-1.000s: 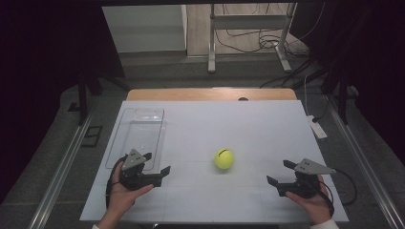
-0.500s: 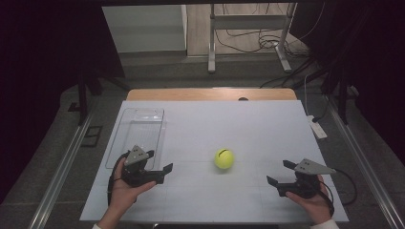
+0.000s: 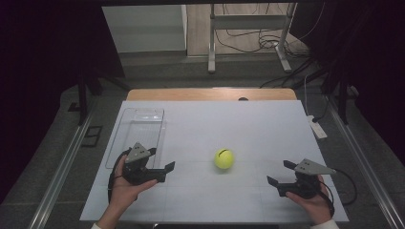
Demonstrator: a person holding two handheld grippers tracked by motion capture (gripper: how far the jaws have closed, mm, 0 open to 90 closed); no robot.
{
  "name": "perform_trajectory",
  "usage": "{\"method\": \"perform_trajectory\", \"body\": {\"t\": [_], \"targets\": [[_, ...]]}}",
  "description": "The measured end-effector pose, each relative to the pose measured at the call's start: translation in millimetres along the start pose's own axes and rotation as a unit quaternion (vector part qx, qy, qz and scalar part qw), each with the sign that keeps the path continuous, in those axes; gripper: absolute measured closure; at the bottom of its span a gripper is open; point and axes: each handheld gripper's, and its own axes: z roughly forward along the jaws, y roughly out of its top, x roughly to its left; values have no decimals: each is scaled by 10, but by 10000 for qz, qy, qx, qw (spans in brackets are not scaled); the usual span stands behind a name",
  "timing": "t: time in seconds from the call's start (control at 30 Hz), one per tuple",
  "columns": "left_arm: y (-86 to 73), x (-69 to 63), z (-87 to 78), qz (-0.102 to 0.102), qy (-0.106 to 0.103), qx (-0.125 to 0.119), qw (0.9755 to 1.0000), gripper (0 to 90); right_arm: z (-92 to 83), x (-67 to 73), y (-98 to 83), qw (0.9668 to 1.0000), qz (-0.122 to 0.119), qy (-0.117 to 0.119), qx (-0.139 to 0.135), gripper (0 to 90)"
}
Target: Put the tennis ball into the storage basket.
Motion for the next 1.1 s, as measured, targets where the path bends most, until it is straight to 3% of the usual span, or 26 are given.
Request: {"method": "perform_trajectory", "body": {"t": [1.1], "targets": [[316,-130,145,290,-265,94,9992,130,17,-16,-27,9999,29,-84,47,116]]}}
